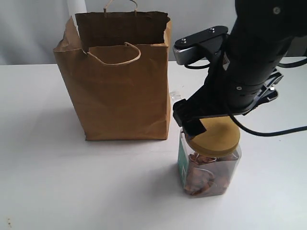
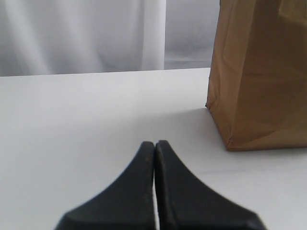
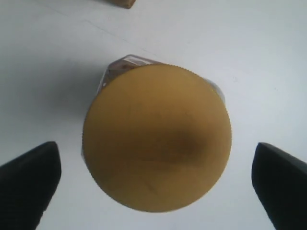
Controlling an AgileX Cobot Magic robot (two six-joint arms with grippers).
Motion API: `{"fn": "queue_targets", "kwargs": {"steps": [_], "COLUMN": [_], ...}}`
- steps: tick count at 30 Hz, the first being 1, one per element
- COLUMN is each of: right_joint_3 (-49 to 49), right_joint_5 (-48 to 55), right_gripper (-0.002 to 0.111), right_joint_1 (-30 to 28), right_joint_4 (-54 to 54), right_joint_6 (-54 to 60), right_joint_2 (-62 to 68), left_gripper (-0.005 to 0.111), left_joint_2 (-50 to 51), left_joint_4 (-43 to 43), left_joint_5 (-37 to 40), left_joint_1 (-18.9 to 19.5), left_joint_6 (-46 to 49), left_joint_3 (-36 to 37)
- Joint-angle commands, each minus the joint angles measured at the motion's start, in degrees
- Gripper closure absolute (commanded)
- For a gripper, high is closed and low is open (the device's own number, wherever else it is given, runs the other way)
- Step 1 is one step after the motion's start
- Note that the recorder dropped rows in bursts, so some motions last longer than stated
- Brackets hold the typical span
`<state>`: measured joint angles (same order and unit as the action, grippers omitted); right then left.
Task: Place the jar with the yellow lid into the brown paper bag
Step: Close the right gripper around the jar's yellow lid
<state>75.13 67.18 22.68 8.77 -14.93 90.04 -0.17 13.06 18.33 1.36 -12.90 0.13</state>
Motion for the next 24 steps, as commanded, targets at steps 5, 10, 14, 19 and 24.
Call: {"fn": "queue_targets", "kwargs": {"steps": [5,10,14,19,24], "right_joint_3": [-0.1,-0.1,-0.1,-0.1,-0.1], "right_joint_5": [-2.0,-2.5,-2.5,-2.5,-2.5], "right_gripper": [0.009,0.009,0.009,0.009,0.009], "right_joint_1": [0.1,0.1,0.1,0.1,0.1], "right_joint_4": [0.2,0.2,0.0,-0.1,-0.2], "right_joint_6": [-0.4,-0.5,-0.9,-1.0,-1.0], "right_joint_2": [2.7,3.8,5.0,6.2,6.4], "left_gripper": [0.106,0.106,0.106,0.106,0.106], "left_joint_2": [0.2,0.2,0.2,0.2,0.2], "left_joint_4": [-0.2,-0.2,-0.2,-0.2,-0.2], "left_joint_5": [-0.6,-0.6,-0.6,-0.6,-0.6], "left_joint_1": [-0.2,-0.2,-0.2,-0.2,-0.2], "left_joint_6": [-0.2,-0.2,-0.2,-0.2,-0.2], "left_joint_3": [-0.1,-0.1,-0.1,-0.1,-0.1]}}
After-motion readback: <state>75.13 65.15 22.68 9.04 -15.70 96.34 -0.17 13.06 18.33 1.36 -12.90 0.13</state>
